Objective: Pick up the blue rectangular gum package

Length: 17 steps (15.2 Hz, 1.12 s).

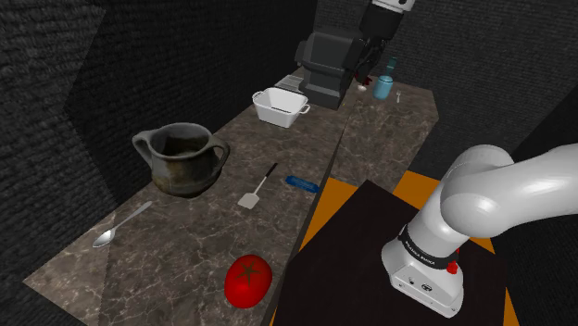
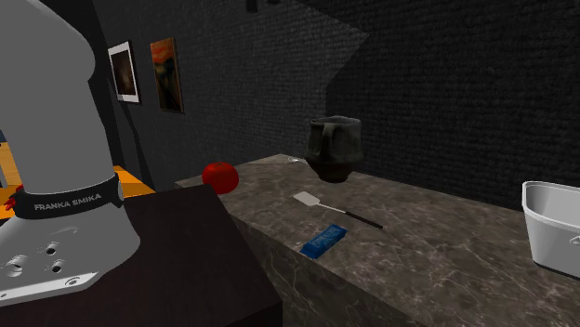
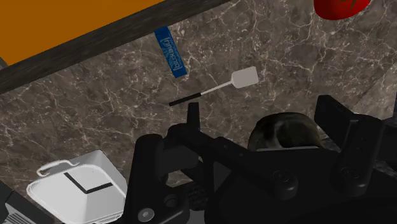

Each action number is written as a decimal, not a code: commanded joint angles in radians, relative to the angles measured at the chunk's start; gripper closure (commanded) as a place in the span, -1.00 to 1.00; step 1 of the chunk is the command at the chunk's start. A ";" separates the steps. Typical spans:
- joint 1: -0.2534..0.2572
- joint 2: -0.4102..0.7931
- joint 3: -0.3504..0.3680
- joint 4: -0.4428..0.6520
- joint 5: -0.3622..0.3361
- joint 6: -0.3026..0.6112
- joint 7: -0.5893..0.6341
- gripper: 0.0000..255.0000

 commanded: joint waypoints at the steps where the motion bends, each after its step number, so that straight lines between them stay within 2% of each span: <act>1: 0.000 0.000 0.000 0.000 0.000 0.000 0.000 -1.00; 9: 0.002 0.112 -0.029 -0.180 -0.034 0.268 -0.075 -1.00; 17: 0.007 0.335 -0.067 -0.278 -0.059 0.568 -0.151 -1.00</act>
